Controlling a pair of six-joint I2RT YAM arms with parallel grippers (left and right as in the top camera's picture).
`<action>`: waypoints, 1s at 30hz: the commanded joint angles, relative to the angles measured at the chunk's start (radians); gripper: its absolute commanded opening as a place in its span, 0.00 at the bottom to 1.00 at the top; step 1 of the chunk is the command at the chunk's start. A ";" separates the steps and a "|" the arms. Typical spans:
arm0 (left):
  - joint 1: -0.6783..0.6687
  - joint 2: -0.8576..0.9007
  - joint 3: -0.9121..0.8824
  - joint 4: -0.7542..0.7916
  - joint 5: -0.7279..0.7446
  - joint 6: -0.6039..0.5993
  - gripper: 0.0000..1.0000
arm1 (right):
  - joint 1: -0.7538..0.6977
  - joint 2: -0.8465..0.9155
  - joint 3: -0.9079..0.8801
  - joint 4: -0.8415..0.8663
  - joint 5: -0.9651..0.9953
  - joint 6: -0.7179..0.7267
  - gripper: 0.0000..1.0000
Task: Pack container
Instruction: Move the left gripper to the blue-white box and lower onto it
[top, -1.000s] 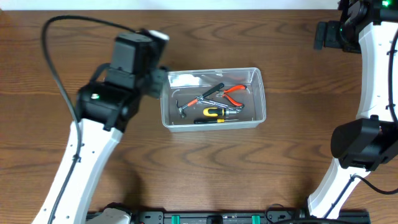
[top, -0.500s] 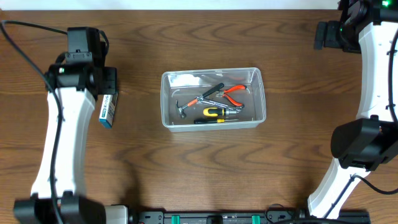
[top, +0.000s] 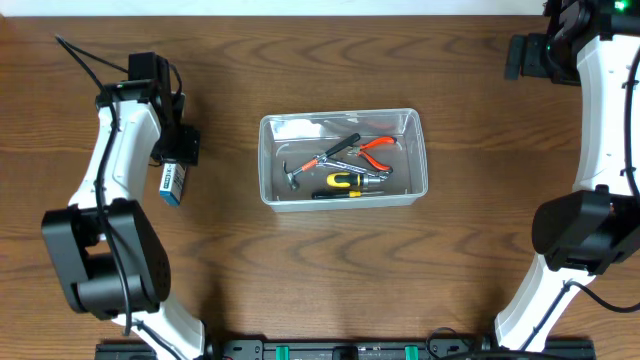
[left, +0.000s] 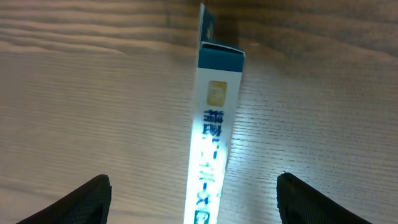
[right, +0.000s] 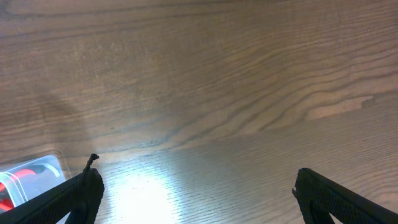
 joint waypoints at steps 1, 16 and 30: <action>0.020 0.034 0.000 0.000 0.072 0.016 0.75 | 0.001 -0.001 0.011 0.000 0.008 -0.002 0.99; 0.048 0.129 -0.005 0.004 0.140 0.078 0.75 | 0.001 -0.001 0.011 0.000 0.008 -0.002 0.99; 0.087 0.155 -0.005 0.016 0.154 0.081 0.70 | 0.001 -0.001 0.011 0.000 0.008 -0.002 0.99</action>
